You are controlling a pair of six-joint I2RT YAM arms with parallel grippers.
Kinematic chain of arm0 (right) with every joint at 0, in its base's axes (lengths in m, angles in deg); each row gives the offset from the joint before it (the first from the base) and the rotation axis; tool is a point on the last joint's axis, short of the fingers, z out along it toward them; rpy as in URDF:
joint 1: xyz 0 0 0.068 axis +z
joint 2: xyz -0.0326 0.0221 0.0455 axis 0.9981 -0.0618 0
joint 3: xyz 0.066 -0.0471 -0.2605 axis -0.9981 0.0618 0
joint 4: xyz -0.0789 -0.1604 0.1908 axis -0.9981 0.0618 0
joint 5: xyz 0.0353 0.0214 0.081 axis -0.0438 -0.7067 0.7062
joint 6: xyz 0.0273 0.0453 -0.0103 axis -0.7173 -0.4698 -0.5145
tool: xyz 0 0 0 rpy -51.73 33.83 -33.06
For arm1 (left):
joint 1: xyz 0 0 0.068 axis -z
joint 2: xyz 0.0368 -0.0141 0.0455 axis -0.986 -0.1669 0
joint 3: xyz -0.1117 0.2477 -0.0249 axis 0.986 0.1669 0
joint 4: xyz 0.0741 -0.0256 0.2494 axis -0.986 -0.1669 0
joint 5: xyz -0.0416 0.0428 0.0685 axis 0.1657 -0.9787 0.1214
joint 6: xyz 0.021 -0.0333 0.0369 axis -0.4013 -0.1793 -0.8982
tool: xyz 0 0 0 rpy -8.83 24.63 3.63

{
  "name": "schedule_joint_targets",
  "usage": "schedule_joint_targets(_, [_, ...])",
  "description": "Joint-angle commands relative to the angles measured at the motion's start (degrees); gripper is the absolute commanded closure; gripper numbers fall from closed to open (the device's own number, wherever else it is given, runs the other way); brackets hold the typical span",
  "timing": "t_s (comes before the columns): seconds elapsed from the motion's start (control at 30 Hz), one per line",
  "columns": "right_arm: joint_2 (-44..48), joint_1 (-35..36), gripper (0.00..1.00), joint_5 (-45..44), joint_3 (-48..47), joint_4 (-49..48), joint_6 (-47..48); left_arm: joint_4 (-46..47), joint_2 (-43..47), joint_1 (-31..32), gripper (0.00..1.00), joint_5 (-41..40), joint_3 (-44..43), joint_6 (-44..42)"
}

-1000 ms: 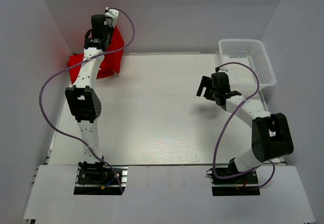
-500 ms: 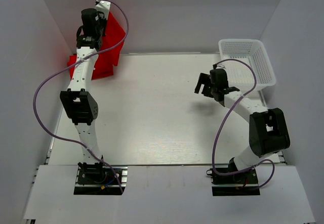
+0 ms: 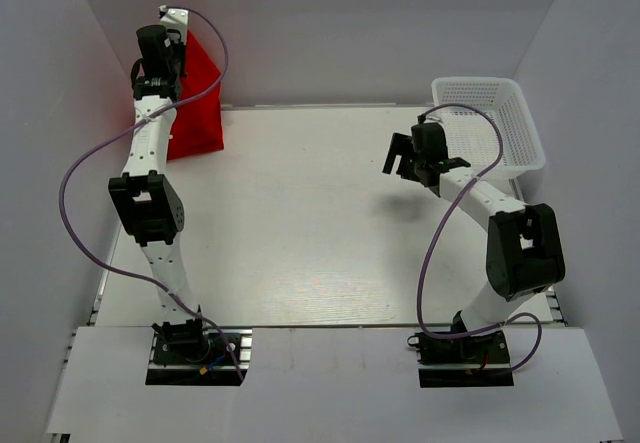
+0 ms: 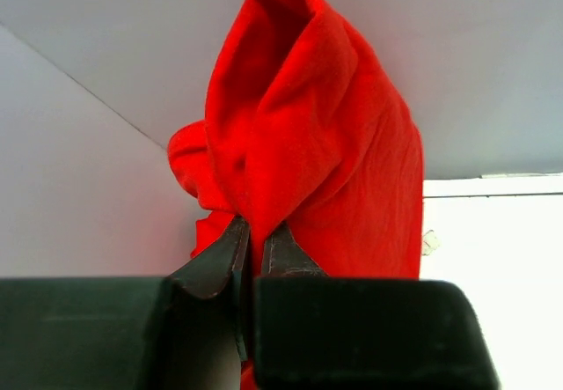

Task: Fold and stack the t-shirts
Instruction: Put the neatly folded tshirt into the corner of the board with the left arm

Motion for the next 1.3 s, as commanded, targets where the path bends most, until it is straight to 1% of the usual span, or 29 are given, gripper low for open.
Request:
schedule_joint_targets(0.0, [-0.09, 0.19, 0.10, -2.32, -3.31, 0.67, 0.85, 4.55, 0.07, -1.24, 1.00, 4.19, -1.69, 2.96])
schedule_joint_targets(0.03, [-0.18, 0.10, 0.10, -2.50, -3.32, 0.58, 0.77, 4.55, -0.54, -1.24, 1.00, 5.59, -1.69, 2.96])
schedule_joint_targets(0.2, [0.96, 0.19, 0.10, -3.38, -3.14, 0.93, 0.76, 5.07, -1.77, -2.29, 1.00, 5.60, -3.01, 4.55])
schedule_joint_targets(0.33, [1.14, 0.10, 0.10, -3.64, -3.66, 1.63, 1.20, 4.55, -2.31, -2.91, 1.00, 5.60, -0.73, 4.55])
schedule_joint_targets(0.53, [0.70, 0.28, 0.10, -3.29, -4.46, 1.54, 1.12, 4.55, -2.31, -3.96, 1.00, 1.91, 1.03, 5.16])
schedule_joint_targets(0.73, [-0.18, 0.46, 0.10, -3.03, -5.42, 1.89, 0.85, 4.55, -3.97, -4.58, 1.00, -3.01, 2.87, 3.94])
schedule_joint_targets(0.93, [-1.84, 0.81, 0.10, -2.50, -7.09, 2.25, 0.85, 5.68, -5.03, -4.58, 1.00, -3.54, 6.39, 3.93])
schedule_joint_targets(1.0, [-2.37, 0.98, 0.10, -1.89, -7.44, 2.25, 0.76, 6.30, -5.65, -5.10, 1.00, -5.29, 6.39, 3.93])
schedule_joint_targets(1.23, [-4.05, 0.98, 0.10, -1.89, -9.20, 3.13, 0.76, 6.83, -7.40, -5.10, 1.00, -7.58, 6.39, 3.93])
schedule_joint_targets(1.27, [-4.13, 1.07, 0.10, -2.15, -9.38, 3.39, 0.76, 6.83, -7.40, -5.63, 0.91, -8.89, 6.39, 3.93])
